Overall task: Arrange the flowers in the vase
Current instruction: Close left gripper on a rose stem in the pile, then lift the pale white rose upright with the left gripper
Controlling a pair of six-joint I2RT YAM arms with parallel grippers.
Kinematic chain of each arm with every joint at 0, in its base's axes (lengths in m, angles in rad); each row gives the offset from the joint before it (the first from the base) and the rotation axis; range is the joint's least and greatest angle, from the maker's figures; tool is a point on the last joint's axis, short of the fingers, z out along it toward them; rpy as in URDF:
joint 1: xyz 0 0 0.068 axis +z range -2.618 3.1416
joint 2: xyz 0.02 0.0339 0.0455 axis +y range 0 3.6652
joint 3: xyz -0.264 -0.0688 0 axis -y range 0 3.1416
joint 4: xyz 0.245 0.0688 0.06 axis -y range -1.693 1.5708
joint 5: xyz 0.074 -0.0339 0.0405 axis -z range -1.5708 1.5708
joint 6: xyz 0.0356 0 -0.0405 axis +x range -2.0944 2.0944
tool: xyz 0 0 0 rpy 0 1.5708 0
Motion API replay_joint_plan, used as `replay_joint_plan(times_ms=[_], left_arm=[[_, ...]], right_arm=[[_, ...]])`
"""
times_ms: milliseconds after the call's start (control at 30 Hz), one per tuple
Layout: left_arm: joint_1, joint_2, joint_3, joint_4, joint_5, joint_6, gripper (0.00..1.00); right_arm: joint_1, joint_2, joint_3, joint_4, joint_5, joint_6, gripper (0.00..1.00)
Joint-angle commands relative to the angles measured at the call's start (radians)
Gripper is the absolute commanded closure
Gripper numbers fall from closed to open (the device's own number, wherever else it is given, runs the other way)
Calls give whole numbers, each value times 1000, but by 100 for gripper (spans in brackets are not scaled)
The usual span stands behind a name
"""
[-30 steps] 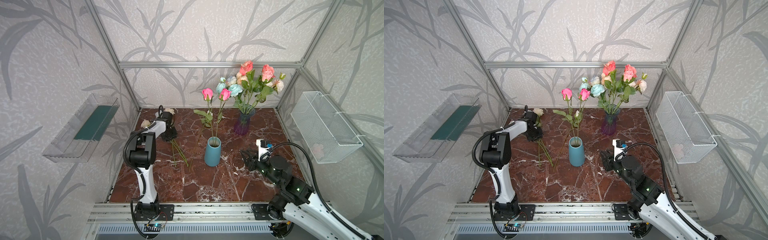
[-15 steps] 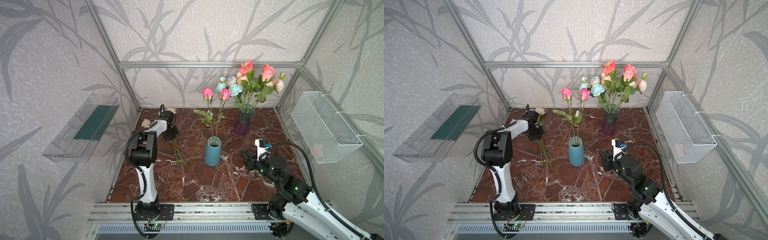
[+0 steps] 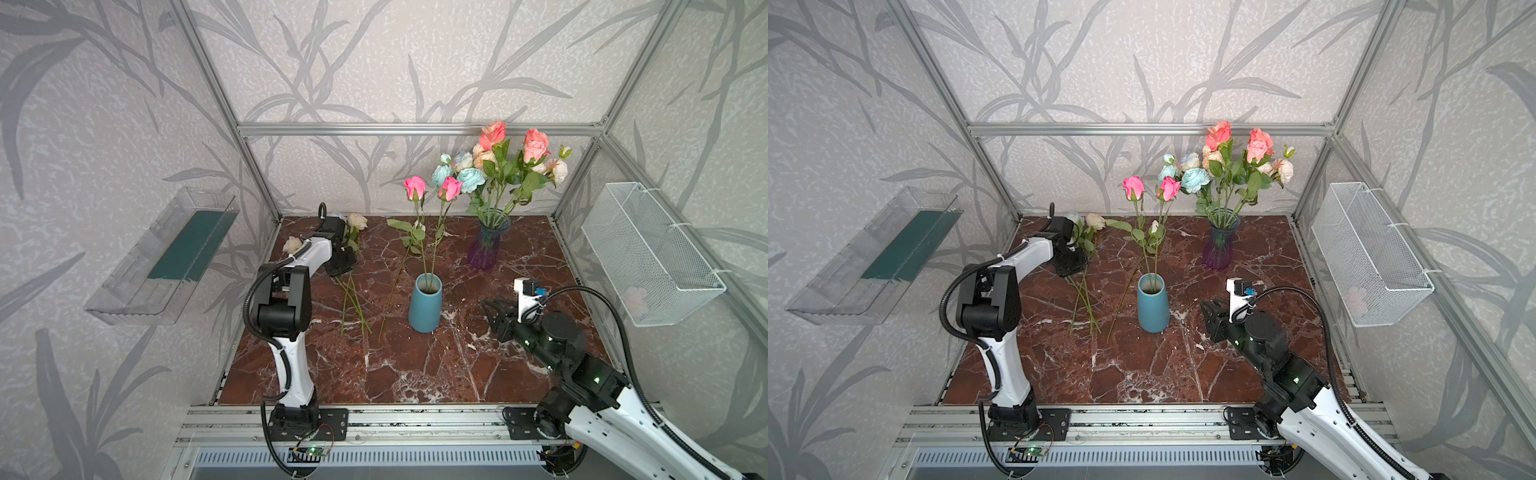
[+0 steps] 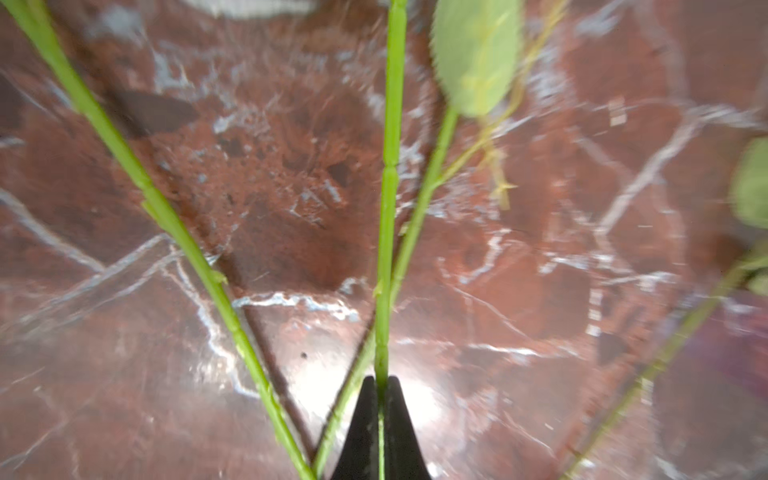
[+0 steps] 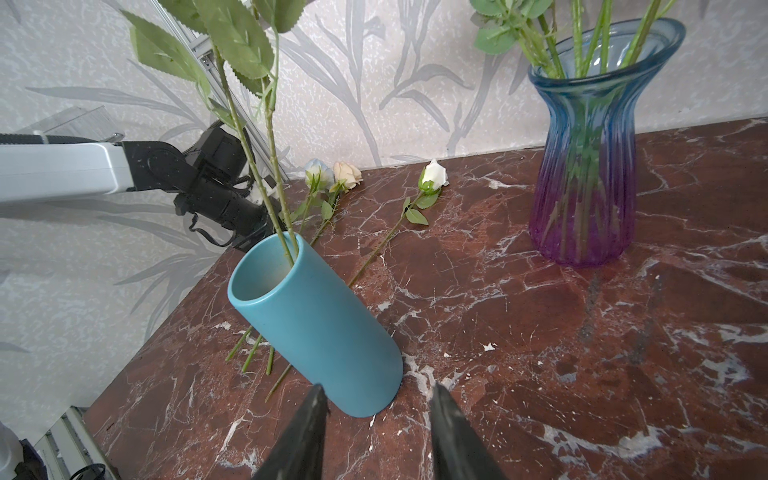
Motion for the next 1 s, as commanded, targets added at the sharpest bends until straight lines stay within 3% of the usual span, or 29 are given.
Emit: replay_joint_plan(times_ms=[0,233,567,967], left_arm=[[-1,-138,-32,51,75,-31,100],[-2,-383,-188,251,147,-54,100],[-53,-781,-458,674,264,-28,100],[-285,-1043,-480,652,323,203,100]], right_arm=[[-3,-12,13,-3,1,6,58],[-4,7,19,24,-20,9,60],[-2,64,136,30,-108,-40,60],[46,234,352,105,-267,-68,67]])
